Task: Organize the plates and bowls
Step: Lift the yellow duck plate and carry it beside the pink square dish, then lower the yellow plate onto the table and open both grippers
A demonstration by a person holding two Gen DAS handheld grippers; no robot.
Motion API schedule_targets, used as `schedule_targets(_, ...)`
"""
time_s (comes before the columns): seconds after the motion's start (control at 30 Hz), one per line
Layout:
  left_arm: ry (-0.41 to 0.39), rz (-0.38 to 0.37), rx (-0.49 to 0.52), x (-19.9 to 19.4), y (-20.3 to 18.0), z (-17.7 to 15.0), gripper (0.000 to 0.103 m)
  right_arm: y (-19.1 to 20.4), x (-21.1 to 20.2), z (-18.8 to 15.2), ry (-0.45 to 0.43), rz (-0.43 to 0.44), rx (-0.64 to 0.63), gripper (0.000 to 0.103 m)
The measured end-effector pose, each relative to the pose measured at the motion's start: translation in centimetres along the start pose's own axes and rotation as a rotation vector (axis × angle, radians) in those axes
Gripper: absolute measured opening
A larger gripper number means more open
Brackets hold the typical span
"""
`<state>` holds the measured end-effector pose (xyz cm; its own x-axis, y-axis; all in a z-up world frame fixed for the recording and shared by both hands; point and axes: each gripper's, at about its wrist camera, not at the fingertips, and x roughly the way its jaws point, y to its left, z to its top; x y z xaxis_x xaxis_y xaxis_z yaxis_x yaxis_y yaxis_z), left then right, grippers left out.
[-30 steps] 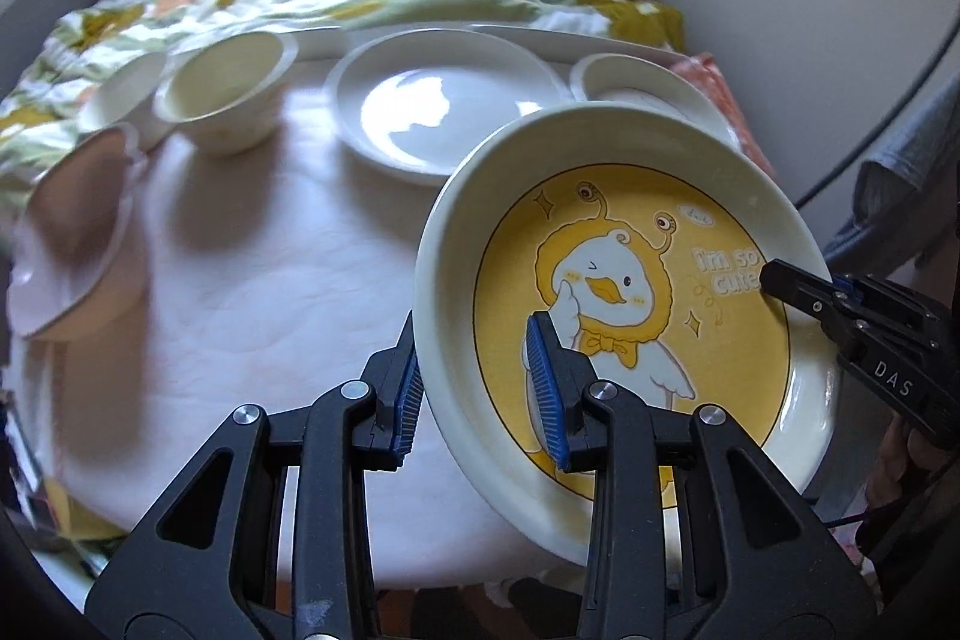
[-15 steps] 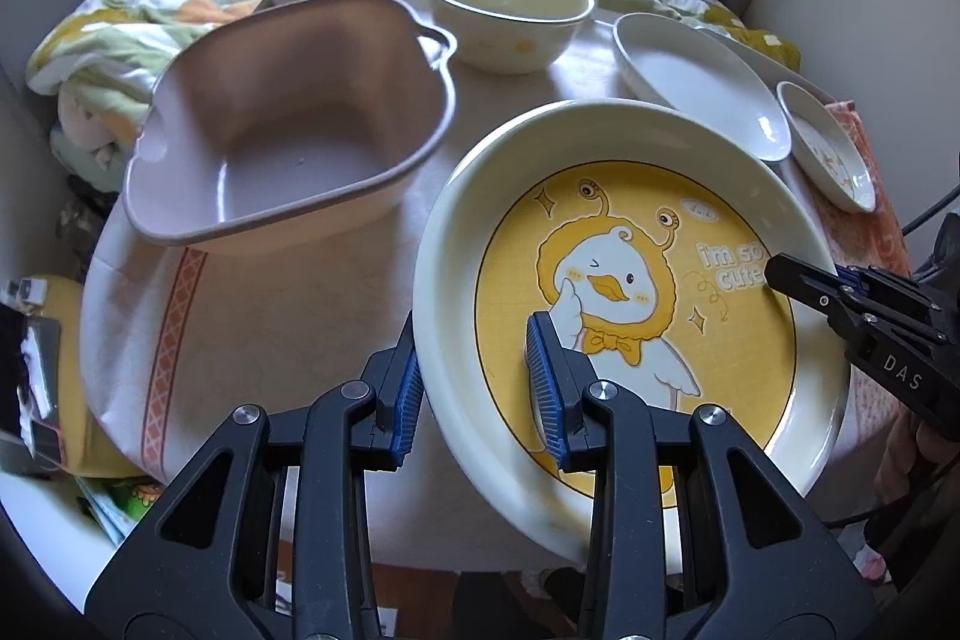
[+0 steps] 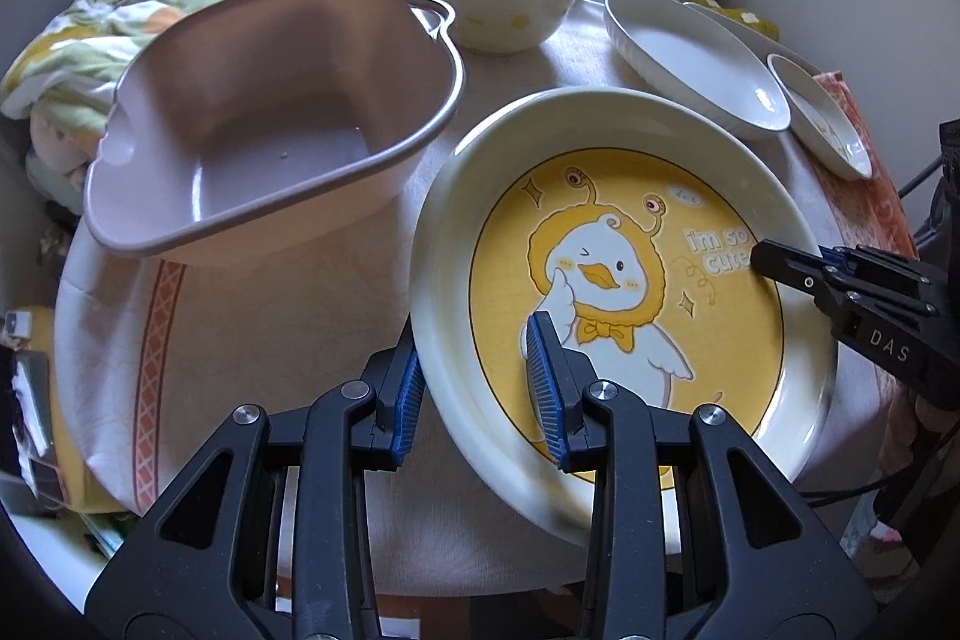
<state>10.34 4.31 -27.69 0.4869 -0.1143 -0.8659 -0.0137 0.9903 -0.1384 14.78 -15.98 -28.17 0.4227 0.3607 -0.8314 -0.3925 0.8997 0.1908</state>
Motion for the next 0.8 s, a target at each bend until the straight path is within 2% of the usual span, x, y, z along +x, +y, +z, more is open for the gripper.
schedule_targets(0.43,-0.001,0.031,0.022,0.2,-0.8,0.2,0.030,-0.3,0.5,0.0,0.027,-0.010,0.080,0.019)
schedule_targets(0.5,-0.002,0.048,0.031,0.2,-0.9,0.2,0.030,0.0,0.6,0.0,0.036,-0.008,0.077,0.024)
schedule_targets(0.53,0.003,0.051,0.033,0.2,-0.9,0.3,0.030,0.1,0.6,0.0,0.035,-0.014,0.072,0.033)
schedule_targets(0.57,0.007,0.047,0.032,0.3,-0.8,0.4,0.032,0.2,0.5,0.0,0.032,-0.018,0.069,0.052)
schedule_targets(0.6,0.010,0.039,0.028,0.3,-0.8,0.4,0.046,0.3,0.4,0.0,0.027,-0.020,0.070,0.071)
schedule_targets(0.63,0.012,0.031,0.023,0.2,-0.7,0.5,0.056,0.2,0.3,0.0,0.019,-0.022,0.075,0.080)
schedule_targets(0.67,0.006,0.028,0.020,0.1,-0.6,0.4,0.085,0.2,0.1,0.0,0.011,-0.028,0.083,0.091)
schedule_targets(0.7,-0.016,0.029,0.016,-0.3,-0.5,0.4,0.099,0.1,-0.1,0.0,0.005,-0.033,0.089,0.092)
schedule_targets(0.73,-0.042,0.031,0.016,-0.8,-0.5,0.4,0.101,0.0,-0.3,0.0,0.001,-0.039,0.093,0.092)
schedule_targets(0.8,-0.043,0.039,0.027,-1.2,-0.6,0.6,0.102,-0.1,-0.7,0.1,-0.005,-0.056,0.089,0.092)
